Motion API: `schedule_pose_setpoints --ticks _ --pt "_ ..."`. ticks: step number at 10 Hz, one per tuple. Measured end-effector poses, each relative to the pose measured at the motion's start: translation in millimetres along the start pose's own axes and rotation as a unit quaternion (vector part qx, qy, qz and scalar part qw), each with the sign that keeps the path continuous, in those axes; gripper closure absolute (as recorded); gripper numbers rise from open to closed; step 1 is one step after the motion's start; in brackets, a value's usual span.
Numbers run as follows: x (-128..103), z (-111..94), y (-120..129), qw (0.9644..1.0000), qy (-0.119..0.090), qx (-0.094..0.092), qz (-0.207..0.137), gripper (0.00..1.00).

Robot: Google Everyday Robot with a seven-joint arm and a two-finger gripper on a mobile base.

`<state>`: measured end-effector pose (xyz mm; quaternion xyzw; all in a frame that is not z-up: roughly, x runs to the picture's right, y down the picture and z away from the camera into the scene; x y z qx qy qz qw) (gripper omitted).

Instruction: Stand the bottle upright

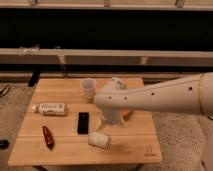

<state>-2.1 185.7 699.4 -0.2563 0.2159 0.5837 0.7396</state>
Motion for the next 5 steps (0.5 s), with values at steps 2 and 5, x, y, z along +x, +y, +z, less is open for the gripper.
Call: schedule_pose_setpoints --ticks 2,5 --pt "-11.0 -2.7 43.2 0.9951 -0.014 -0.002 -0.098 0.2" --pt "-25.9 -4.8 101.8 0.9782 -0.022 -0.018 -0.206 0.2"
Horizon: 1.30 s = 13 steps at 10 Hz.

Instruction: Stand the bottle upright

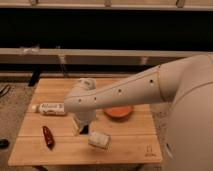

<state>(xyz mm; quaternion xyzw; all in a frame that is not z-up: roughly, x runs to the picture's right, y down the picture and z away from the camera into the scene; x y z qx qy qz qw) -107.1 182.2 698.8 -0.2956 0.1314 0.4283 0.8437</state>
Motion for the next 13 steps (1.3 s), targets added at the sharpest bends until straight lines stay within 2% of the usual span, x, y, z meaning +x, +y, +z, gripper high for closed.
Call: schedule_pose_setpoints --ticks 1,3,7,9,11,13 --pt "-21.1 4.2 16.5 0.9991 0.001 -0.011 -0.041 0.2" --pt "-53.7 7.8 31.9 0.9967 0.001 -0.023 -0.078 0.2" --pt "-133.0 8.4 39.9 0.9913 -0.018 -0.03 -0.127 0.2" --pt "-152.6 15.0 48.5 0.9869 -0.024 -0.025 -0.157 0.2" --pt "-172.6 28.5 65.3 0.9795 -0.033 -0.02 -0.198 0.2" --pt "-188.1 41.0 76.2 0.9751 -0.038 -0.015 -0.218 0.2"
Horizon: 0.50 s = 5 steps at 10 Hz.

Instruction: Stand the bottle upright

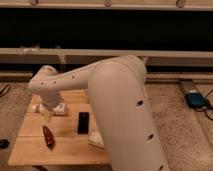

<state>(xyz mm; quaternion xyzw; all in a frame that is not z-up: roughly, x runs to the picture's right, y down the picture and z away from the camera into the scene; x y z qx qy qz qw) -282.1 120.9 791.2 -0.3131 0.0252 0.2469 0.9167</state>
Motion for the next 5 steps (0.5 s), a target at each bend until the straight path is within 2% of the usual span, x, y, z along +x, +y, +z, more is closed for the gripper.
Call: schedule_pose_setpoints --ticks 4,5 --pt "-33.6 14.2 -2.5 0.9994 -0.018 0.022 -0.022 0.2" --pt "-33.3 13.9 -2.9 0.9994 -0.018 0.021 -0.021 0.2"
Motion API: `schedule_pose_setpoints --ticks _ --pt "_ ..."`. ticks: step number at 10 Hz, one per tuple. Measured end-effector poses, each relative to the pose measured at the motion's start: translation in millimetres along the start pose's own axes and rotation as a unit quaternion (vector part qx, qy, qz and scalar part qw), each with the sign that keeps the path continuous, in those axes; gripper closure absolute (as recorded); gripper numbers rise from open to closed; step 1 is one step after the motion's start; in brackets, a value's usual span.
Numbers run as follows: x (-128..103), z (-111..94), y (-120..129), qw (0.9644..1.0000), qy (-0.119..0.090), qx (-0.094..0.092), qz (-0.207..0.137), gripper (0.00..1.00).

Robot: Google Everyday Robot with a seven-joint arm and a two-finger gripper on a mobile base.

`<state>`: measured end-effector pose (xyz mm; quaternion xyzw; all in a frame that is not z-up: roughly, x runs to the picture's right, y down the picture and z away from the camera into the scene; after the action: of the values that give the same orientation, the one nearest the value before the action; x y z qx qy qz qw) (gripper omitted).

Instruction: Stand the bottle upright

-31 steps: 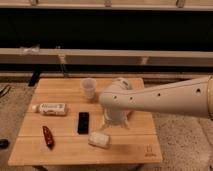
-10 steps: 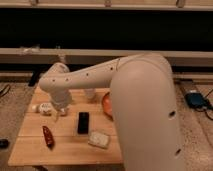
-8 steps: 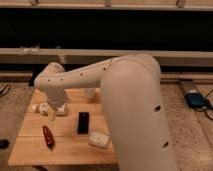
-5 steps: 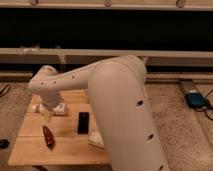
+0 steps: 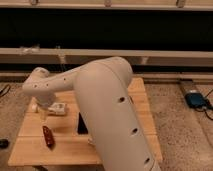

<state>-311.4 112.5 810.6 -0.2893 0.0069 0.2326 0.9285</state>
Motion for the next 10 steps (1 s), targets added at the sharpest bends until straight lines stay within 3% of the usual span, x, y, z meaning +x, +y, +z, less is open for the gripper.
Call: schedule_pose_setpoints --ticks 7,10 --pt "2.8 1.5 -1.7 1.0 0.002 0.001 0.0 0.2" --pt "7.9 10.1 -1.7 0.9996 0.019 0.013 -0.018 0.2"
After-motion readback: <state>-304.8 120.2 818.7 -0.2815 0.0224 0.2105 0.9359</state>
